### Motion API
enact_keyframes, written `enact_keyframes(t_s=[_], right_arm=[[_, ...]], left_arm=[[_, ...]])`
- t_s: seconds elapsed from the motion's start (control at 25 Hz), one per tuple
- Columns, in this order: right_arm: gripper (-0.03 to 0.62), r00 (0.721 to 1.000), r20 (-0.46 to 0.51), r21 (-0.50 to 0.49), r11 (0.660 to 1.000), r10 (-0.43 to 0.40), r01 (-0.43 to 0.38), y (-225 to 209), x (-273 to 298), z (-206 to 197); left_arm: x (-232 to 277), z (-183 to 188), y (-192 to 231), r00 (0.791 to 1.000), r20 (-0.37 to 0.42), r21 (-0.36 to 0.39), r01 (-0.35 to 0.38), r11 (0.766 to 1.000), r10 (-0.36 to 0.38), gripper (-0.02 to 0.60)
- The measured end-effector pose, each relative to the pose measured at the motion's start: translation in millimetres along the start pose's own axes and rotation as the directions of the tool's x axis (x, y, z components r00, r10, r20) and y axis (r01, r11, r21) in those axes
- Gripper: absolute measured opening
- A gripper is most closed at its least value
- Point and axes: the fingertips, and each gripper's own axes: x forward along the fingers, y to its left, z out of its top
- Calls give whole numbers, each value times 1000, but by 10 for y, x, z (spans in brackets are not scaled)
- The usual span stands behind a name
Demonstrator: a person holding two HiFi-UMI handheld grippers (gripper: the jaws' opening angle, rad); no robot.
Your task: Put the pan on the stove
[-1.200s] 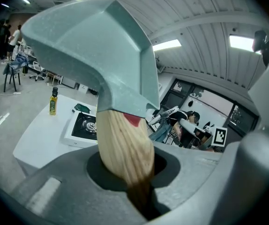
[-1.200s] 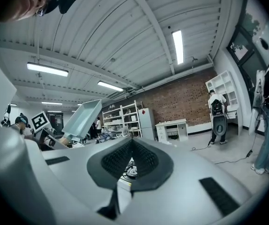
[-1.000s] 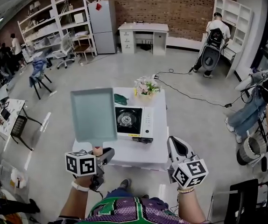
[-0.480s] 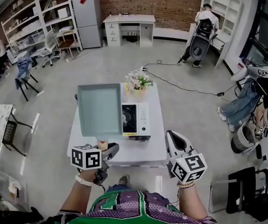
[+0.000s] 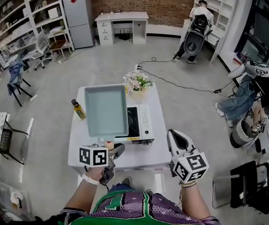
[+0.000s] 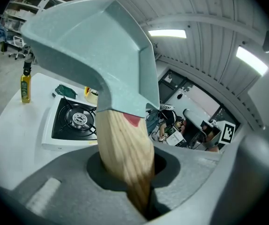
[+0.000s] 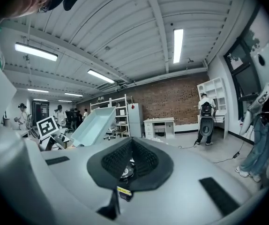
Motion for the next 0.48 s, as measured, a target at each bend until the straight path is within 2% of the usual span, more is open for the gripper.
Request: enact_keyframes(t_s=[0.48], right_arm=[[2, 998, -43, 15, 999, -50, 51, 39, 315, -226]], left_arm=[[315, -43, 384, 994, -66, -75, 82, 994, -87, 60]])
